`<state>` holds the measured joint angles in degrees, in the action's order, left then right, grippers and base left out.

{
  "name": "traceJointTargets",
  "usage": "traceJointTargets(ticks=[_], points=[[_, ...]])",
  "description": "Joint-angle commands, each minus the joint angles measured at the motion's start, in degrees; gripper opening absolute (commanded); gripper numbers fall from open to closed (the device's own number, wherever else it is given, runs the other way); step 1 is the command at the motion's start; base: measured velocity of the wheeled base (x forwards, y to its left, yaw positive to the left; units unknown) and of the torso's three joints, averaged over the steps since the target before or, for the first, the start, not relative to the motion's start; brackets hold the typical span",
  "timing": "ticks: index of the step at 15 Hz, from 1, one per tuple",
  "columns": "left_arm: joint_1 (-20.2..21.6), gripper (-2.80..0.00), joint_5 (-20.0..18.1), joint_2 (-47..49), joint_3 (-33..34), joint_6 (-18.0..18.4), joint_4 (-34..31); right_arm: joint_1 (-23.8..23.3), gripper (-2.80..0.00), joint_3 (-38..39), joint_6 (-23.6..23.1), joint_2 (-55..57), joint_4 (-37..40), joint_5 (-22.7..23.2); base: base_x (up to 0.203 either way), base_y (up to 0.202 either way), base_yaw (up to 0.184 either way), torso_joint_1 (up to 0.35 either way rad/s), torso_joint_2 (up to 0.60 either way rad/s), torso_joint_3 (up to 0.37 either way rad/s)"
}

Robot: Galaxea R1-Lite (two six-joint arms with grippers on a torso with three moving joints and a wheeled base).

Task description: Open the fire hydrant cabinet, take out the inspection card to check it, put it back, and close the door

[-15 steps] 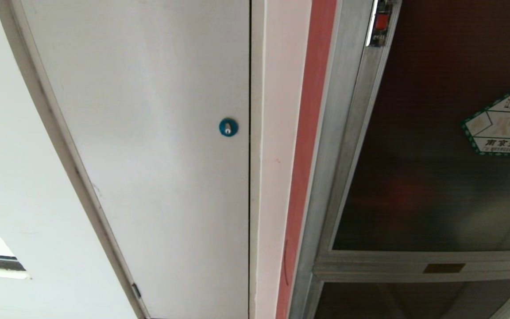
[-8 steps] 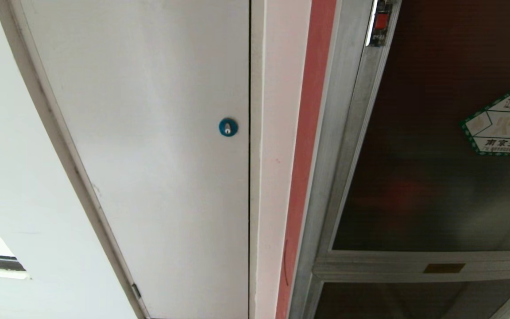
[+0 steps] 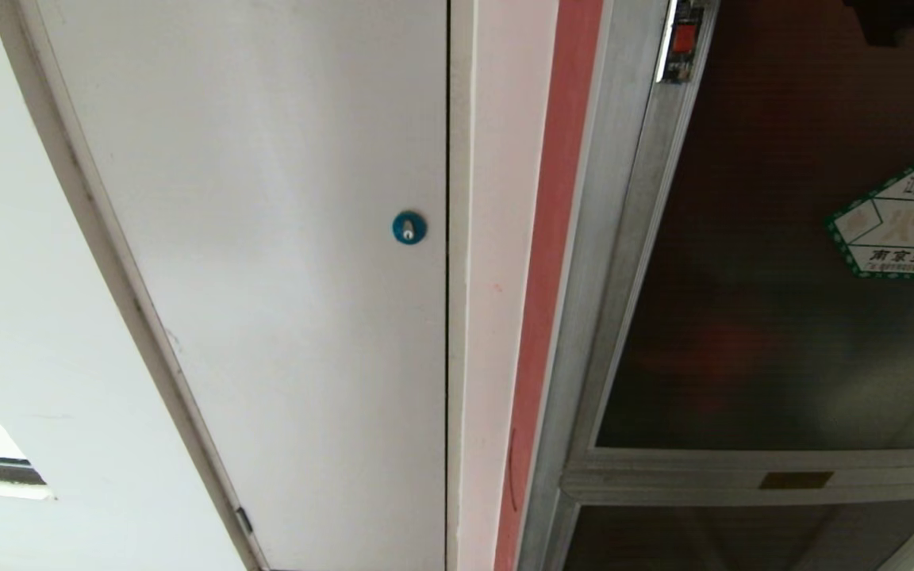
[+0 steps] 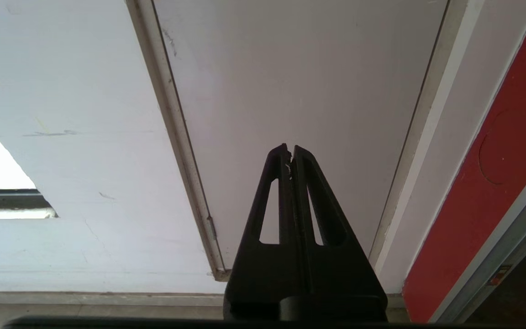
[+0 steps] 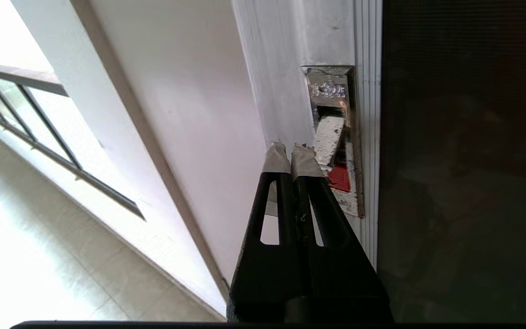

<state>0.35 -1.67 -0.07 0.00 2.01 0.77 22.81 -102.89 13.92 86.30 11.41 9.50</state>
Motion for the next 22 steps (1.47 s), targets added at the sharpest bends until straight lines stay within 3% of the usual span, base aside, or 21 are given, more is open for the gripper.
traceJointTargets(ticks=[1, 14, 22], points=[[0.0, -2.8, 0.0, -0.01, 0.43, 0.02, 0.02, -0.8, -2.8, 0.06, 0.05, -0.49, 0.19, 1.32, 0.0, 0.0, 0.0, 0.0, 0.0, 0.0], [0.05, -2.8, 0.0, -0.01, 0.44, 0.02, 0.02, -4.0, -2.8, 0.67, -0.3, 1.14, -0.31, 6.56, 0.0, 0.0, 0.0, 0.0, 0.0, 0.0], [0.09, -2.8, 0.0, -0.01, 0.44, 0.02, 0.02, -3.91, -2.8, -0.6, -0.39, -0.19, -0.68, 6.66, 0.0, 0.0, 0.0, 0.0, 0.0, 0.0]])
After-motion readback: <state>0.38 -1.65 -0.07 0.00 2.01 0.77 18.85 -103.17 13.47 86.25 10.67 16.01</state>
